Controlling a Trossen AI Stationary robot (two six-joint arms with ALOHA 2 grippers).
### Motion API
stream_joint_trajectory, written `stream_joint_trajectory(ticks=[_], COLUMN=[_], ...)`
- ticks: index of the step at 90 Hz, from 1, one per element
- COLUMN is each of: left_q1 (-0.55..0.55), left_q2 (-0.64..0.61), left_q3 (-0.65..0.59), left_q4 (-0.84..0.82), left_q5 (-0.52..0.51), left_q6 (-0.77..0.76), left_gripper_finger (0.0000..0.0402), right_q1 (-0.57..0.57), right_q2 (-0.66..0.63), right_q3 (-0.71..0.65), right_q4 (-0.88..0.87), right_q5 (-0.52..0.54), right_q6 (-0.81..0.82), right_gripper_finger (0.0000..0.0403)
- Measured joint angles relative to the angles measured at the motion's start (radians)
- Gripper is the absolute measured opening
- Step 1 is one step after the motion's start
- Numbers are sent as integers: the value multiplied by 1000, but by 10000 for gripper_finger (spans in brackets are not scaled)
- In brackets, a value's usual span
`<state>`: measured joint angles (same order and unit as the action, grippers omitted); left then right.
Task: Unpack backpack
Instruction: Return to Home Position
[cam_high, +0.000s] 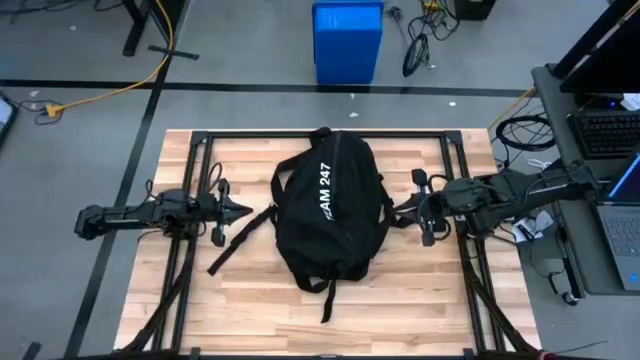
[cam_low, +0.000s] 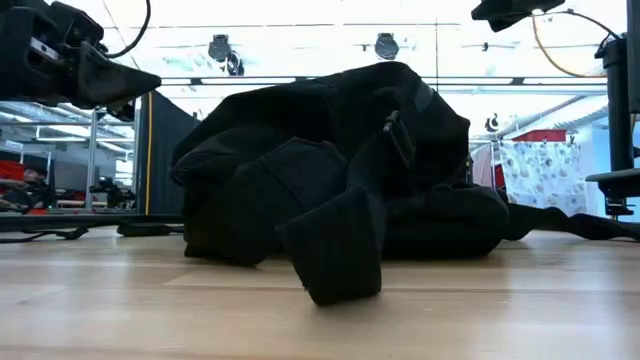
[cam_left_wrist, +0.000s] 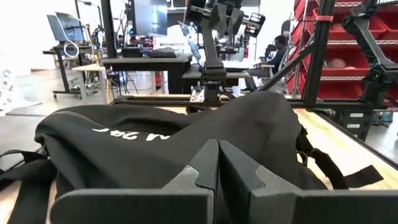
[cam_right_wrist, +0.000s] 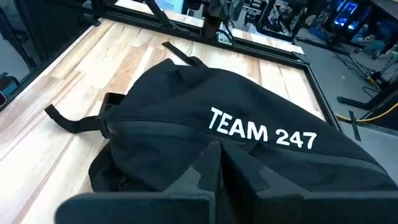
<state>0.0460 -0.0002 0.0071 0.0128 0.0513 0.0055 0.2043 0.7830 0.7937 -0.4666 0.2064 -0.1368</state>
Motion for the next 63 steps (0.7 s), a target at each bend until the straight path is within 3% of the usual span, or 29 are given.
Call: stream_joint_trajectory(ticks=[42,63], left_q1=[-7,-7], left_q2=[1,2], left_q3=[0,0], left_q4=[5,6], left_q5=[12,11], left_q6=[-53,-53], left_gripper_finger=[0,0], right_q1=[-56,-98], right_q2=[-26,-121], right_q3=[-49,-158], right_q4=[18,66], right_q5=[2,-101], right_q6=[28,94], right_gripper_finger=[0,0])
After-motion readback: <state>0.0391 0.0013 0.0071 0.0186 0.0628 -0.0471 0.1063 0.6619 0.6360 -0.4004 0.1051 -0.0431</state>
